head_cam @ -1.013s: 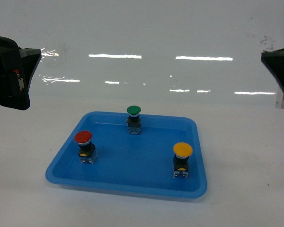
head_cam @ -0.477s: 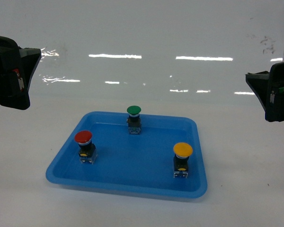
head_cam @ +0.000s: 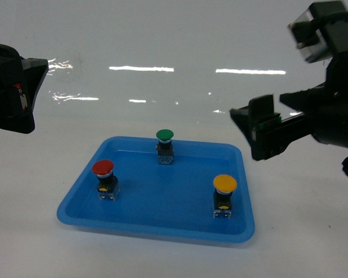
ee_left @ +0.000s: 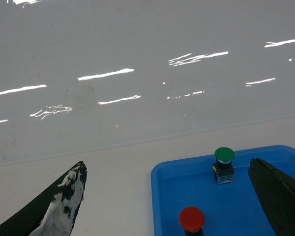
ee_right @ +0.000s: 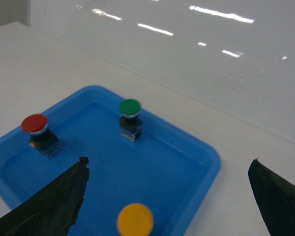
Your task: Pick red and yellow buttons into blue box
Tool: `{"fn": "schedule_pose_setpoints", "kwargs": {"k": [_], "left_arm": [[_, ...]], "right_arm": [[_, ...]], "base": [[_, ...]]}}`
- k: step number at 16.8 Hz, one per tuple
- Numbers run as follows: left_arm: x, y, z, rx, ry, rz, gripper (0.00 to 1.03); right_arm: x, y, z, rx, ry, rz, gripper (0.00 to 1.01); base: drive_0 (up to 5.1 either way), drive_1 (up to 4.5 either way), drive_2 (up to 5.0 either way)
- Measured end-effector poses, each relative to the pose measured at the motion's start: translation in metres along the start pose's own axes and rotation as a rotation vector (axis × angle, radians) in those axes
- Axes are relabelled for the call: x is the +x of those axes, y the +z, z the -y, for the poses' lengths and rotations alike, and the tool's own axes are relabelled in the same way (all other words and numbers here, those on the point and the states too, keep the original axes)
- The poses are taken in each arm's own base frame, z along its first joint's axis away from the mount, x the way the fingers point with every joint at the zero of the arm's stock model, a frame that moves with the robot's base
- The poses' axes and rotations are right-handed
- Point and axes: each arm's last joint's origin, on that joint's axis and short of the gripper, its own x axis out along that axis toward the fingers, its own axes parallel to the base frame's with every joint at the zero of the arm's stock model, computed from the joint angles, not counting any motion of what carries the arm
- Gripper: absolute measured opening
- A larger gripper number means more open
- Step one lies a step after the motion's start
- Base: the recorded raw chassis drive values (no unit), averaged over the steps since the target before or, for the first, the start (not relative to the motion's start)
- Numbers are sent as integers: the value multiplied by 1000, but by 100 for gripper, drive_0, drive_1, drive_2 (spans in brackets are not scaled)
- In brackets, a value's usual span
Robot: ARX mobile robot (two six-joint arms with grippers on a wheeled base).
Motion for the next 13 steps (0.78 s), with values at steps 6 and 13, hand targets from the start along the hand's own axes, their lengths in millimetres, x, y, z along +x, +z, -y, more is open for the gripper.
{"fn": "schedule_pose_setpoints", "kwargs": {"k": [6, 13], "left_arm": [[0, 0, 0, 0, 0, 0, 98], [0, 0, 0, 0, 0, 0, 98]], "right_arm": [[36, -31, -5, 14, 70, -125, 98], [46, -47, -16, -20, 117, -197, 98]], "base": [[0, 0, 0], [0, 0, 0]]}}
